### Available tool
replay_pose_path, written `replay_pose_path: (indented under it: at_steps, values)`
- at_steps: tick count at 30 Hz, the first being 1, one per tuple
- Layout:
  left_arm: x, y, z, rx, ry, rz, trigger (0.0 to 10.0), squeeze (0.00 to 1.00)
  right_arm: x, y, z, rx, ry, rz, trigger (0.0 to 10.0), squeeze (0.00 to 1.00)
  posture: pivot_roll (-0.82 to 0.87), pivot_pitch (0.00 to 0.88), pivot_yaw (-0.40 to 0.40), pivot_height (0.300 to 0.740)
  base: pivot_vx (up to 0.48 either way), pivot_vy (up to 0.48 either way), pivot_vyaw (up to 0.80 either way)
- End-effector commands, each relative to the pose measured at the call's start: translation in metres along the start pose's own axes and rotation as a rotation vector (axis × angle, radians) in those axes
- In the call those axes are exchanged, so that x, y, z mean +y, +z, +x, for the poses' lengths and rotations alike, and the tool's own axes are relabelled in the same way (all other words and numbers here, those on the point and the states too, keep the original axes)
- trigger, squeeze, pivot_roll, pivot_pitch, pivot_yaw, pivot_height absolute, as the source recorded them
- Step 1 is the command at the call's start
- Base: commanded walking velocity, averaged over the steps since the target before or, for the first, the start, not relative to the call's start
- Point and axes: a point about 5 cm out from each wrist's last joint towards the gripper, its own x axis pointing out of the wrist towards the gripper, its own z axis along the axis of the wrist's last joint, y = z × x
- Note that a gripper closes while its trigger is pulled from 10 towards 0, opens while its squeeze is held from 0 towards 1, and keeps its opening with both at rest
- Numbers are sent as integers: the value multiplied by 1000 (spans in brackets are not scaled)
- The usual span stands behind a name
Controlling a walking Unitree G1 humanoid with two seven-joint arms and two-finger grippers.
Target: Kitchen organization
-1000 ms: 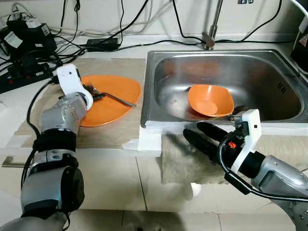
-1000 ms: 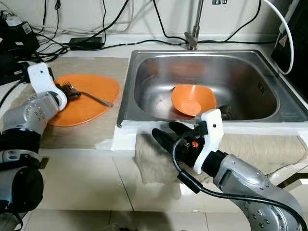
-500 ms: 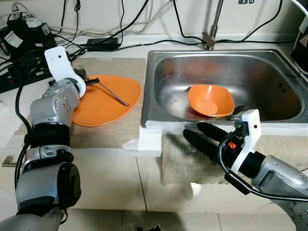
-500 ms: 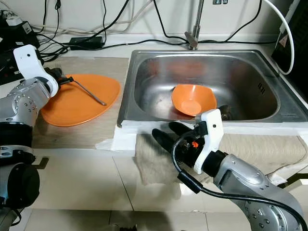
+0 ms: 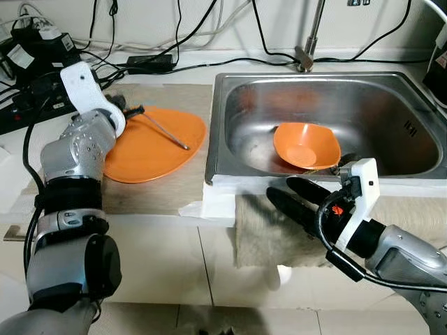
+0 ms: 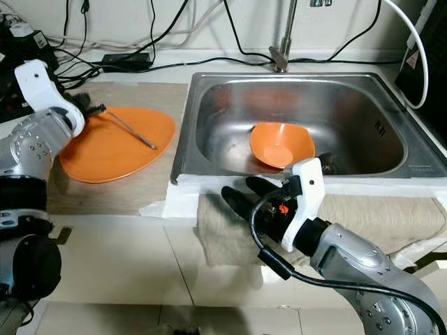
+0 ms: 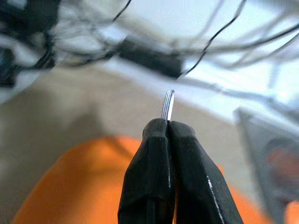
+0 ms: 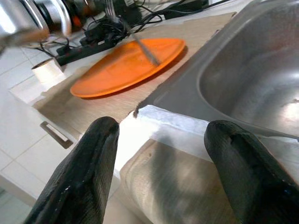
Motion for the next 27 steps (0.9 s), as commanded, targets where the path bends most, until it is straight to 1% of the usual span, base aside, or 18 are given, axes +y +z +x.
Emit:
replay_pose_path:
  at_steps: [1, 3, 5, 9, 13, 18, 19, 20, 21, 23, 24, 27]
  values:
    - [-4, 11, -2, -24, -13, -26, 0, 0, 0, 1, 1, -6, 3, -7, 10000, 0, -88, 0, 76, 740, 0, 0, 0]
    - [-5, 12, -2, -28, -18, -24, 0, 0, 0, 0, 2, -6, -1, -6, 10000, 0, -87, 0, 77, 740, 0, 0, 0]
    - [-13, 14, -3, -34, -56, -41, 0, 0, -4, 0, 4, -23, -28, 2, 10000, 0, -85, 0, 77, 740, 0, 0, 0]
    - [-16, 13, -5, -28, -74, -48, 0, 0, -7, 0, 6, -37, -56, 7, 10000, 0, -86, 0, 77, 740, 0, 0, 0]
    - [-19, 7, -6, 1, -87, -65, 0, 0, -10, 9, 8, -94, -83, 16, 10000, 0, -84, 0, 77, 740, 0, 0, 0]
    - [-21, 2, -7, 24, -103, -81, 0, 0, -9, 16, 9, -115, -79, 2, 10000, 0, -83, 0, 77, 740, 0, 0, 0]
    - [-24, 0, -9, 40, -121, -95, 0, 0, -8, 19, 9, -123, -78, -6, 10000, 0, -84, 0, 75, 740, 0, 0, 0]
    - [-24, 0, -9, 40, -121, -95, 0, 0, -8, 19, 9, -123, -78, -6, 10000, 0, -84, 0, 75, 740, 0, 0, 0]
    - [-29, -3, -11, 65, -137, -126, 0, 0, -9, 21, 9, -127, -80, -11, 10000, 0, -83, 0, 74, 740, 0, 0, 0]
    - [-31, -4, -12, 76, -148, -136, 0, 0, -9, 21, 9, -130, -83, -15, 10000, 0, -82, 0, 71, 740, 0, 0, 0]
    - [-36, -4, -14, 79, -164, -136, 0, 0, -10, 22, 9, -134, -89, -20, 10000, 1000, -82, 0, 71, 740, 0, 0, 0]
    - [-45, -2, -18, 75, -196, -142, 0, 0, -11, 25, 10, -136, -96, -32, 10000, 1000, -80, 0, 69, 740, 0, 0, 0]
